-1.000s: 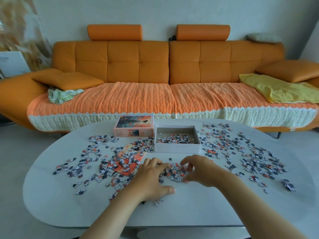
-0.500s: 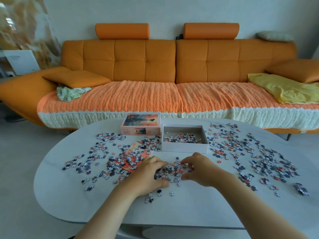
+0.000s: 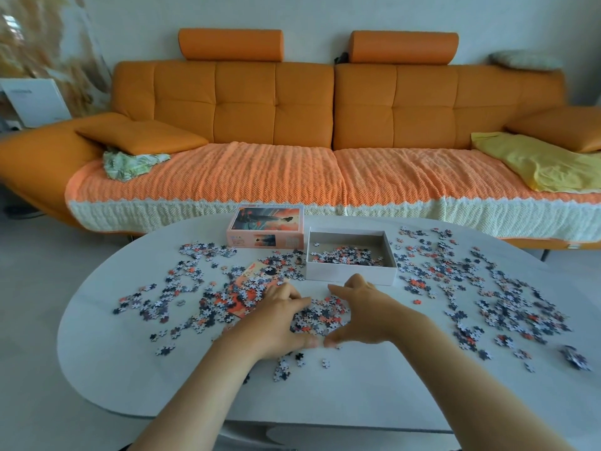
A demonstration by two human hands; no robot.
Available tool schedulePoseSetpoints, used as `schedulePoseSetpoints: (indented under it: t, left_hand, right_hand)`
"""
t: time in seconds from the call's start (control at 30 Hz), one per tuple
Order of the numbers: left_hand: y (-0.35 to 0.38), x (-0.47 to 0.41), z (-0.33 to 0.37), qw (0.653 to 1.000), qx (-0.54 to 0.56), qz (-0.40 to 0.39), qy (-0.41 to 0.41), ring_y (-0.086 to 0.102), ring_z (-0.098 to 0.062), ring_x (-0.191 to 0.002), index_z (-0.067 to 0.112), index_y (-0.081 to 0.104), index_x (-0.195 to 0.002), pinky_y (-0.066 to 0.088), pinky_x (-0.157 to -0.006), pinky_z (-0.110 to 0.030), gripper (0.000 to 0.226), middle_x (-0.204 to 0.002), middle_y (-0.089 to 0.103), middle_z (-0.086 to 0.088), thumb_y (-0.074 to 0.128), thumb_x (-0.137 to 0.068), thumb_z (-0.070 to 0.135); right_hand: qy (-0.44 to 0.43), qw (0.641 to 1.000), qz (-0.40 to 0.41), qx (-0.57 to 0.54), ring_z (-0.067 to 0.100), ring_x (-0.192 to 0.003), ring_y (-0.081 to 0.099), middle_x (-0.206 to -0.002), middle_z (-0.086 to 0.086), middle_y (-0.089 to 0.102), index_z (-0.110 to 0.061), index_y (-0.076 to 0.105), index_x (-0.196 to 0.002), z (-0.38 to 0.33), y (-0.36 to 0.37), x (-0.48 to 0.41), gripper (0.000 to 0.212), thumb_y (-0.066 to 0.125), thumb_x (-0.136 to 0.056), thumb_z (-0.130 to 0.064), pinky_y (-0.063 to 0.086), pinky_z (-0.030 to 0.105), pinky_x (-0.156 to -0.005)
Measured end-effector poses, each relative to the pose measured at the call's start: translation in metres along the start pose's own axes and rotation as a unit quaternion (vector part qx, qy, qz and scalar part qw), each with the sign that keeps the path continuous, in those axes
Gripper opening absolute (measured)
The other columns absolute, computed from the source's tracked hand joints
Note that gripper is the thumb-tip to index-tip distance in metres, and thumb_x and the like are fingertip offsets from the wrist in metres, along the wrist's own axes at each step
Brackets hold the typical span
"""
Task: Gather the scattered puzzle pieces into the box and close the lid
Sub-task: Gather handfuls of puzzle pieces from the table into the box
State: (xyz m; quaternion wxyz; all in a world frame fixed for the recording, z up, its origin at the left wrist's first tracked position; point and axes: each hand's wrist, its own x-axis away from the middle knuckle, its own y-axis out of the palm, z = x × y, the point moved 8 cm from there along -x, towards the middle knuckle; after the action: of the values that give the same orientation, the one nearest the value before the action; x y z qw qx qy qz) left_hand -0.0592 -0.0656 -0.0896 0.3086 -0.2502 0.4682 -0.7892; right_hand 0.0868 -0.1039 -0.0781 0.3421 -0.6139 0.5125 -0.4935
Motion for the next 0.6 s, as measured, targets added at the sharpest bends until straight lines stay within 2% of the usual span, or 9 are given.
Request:
schedulePoseSetpoints:
  t: [0.07, 0.17, 0.27, 0.37, 0.43, 0.53, 0.6]
  left_hand:
    - [-0.001, -0.002, 0.002, 1.000, 0.013, 0.020, 0.007, 0.026, -0.008, -0.128, 0.030, 0.035, -0.148, 0.032, -0.108, -0.033, 0.082, -0.121, 0.035, 0.013, 0.063, -0.079, 0.065]
    - [-0.003, -0.006, 0.006, 0.999, 0.033, 0.040, 0.010, 0.031, -0.005, -0.122, 0.032, 0.042, -0.144, 0.029, -0.096, -0.024, 0.065, -0.120, 0.041, 0.011, 0.064, -0.086, 0.052]
    - [-0.006, -0.010, 0.011, 0.997, 0.050, 0.054, 0.010, 0.041, -0.006, -0.114, 0.031, 0.054, -0.135, 0.036, -0.092, -0.026, 0.053, -0.113, 0.046, 0.012, 0.067, -0.086, 0.046]
    - [-0.011, -0.015, 0.013, 0.997, 0.053, 0.058, 0.008, 0.044, -0.007, -0.104, 0.030, 0.063, -0.124, 0.038, -0.087, -0.027, 0.044, -0.110, 0.051, 0.012, 0.072, -0.083, 0.042]
    - [-0.015, -0.016, 0.016, 0.997, 0.052, 0.056, 0.016, 0.046, -0.007, -0.097, 0.029, 0.068, -0.114, 0.036, -0.082, -0.024, 0.034, -0.106, 0.053, 0.011, 0.075, -0.082, 0.039]
    - [-0.021, -0.022, 0.019, 0.997, 0.052, 0.055, 0.019, 0.052, -0.005, -0.084, 0.024, 0.072, -0.099, 0.039, -0.069, -0.021, 0.022, -0.094, 0.057, 0.011, 0.075, -0.082, 0.037]
    - [-0.023, -0.028, 0.019, 0.996, 0.063, 0.054, 0.015, 0.060, -0.007, -0.081, 0.022, 0.073, -0.095, 0.047, -0.070, -0.024, 0.015, -0.090, 0.066, 0.010, 0.074, -0.084, 0.032]
  right_hand:
    - [0.000, 1.000, 0.005, -0.011, 0.021, -0.118, 0.045, -0.130, -0.003, 0.036, -0.033, 0.037, -0.145, -0.003, -0.002, -0.007, 0.098, 0.077, -0.061, -0.065, 0.044, 0.038, -0.100]
    - [-0.001, 0.999, 0.023, -0.042, 0.017, -0.103, 0.051, -0.116, -0.005, 0.045, -0.034, 0.053, -0.134, -0.005, -0.007, -0.013, 0.077, 0.081, -0.066, -0.055, 0.045, 0.030, -0.085]
    - [0.005, 0.997, 0.046, -0.061, 0.015, -0.095, 0.050, -0.109, -0.006, 0.049, -0.033, 0.064, -0.120, -0.007, -0.011, -0.015, 0.053, 0.081, -0.071, -0.043, 0.043, 0.023, -0.073]
    - [0.009, 0.995, 0.052, -0.088, 0.012, -0.086, 0.055, -0.102, -0.008, 0.053, -0.030, 0.069, -0.111, -0.008, -0.012, -0.016, 0.042, 0.082, -0.072, -0.038, 0.044, 0.017, -0.059]
    - [0.013, 0.993, 0.054, -0.102, 0.009, -0.078, 0.056, -0.095, -0.009, 0.057, -0.027, 0.070, -0.107, -0.008, -0.014, -0.015, 0.039, 0.083, -0.071, -0.033, 0.042, 0.014, -0.055]
    - [0.032, 0.990, 0.054, -0.124, 0.007, -0.064, 0.057, -0.081, -0.010, 0.060, -0.025, 0.070, -0.092, -0.003, -0.016, -0.017, 0.022, 0.080, -0.073, -0.022, 0.041, 0.014, -0.050]
    - [0.037, 0.990, 0.053, -0.128, 0.009, -0.063, 0.061, -0.078, -0.010, 0.065, -0.025, 0.070, -0.085, 0.001, -0.017, -0.020, 0.015, 0.078, -0.074, -0.018, 0.044, 0.016, -0.051]
